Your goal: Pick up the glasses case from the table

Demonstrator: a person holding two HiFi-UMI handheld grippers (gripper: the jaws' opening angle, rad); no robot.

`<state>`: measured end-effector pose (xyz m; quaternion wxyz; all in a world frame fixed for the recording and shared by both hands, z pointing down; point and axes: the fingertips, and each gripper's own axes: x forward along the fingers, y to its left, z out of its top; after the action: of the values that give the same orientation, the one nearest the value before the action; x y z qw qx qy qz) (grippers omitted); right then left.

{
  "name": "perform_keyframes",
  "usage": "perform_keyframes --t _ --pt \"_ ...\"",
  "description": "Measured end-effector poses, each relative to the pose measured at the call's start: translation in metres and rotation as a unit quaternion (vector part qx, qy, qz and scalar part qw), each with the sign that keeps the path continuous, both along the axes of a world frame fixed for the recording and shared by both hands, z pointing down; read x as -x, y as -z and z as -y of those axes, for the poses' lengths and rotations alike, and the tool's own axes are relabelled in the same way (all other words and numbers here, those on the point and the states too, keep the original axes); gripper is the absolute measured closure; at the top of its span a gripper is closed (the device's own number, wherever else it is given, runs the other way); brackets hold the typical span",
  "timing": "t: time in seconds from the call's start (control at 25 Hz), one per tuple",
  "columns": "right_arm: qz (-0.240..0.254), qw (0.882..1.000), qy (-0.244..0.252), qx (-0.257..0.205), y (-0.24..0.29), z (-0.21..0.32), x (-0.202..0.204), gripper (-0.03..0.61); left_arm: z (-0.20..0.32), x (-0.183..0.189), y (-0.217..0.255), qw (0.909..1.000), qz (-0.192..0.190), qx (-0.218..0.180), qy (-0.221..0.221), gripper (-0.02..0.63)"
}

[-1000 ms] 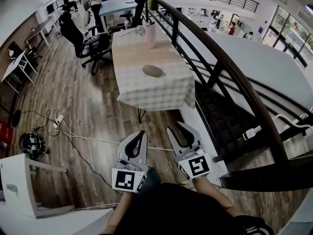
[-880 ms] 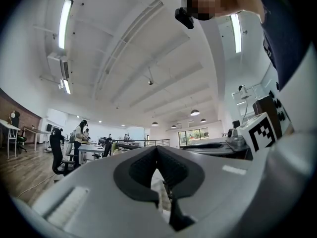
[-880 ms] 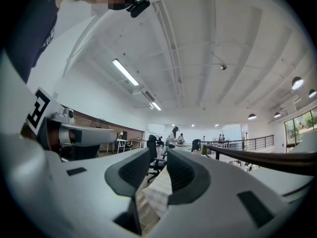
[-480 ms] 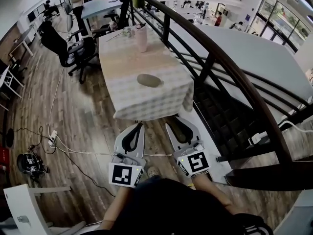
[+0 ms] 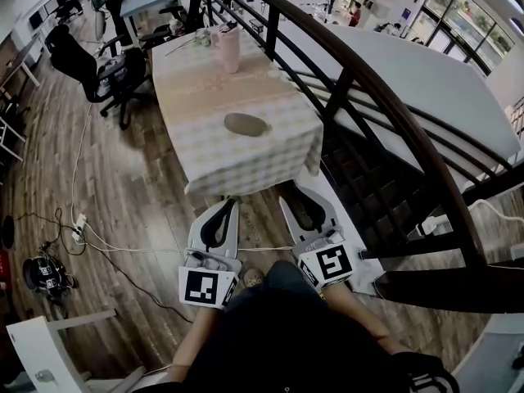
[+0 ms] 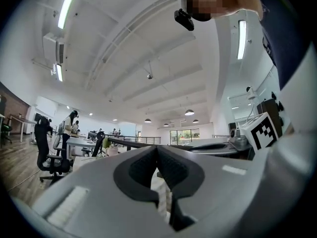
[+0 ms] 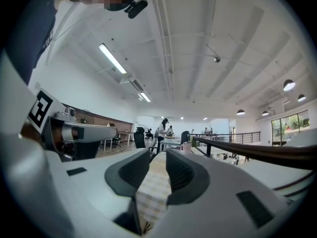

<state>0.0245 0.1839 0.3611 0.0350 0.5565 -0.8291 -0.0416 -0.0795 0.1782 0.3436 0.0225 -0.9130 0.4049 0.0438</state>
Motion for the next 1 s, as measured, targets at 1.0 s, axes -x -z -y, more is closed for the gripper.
perform_keyframes --t 1.0 --pt "-0.005 0.997 0.075 -0.020 0.002 0.233 0.006 0.483 0.202 0.002 0.008 0.9982 -0.012 -0.004 0.059 0.603"
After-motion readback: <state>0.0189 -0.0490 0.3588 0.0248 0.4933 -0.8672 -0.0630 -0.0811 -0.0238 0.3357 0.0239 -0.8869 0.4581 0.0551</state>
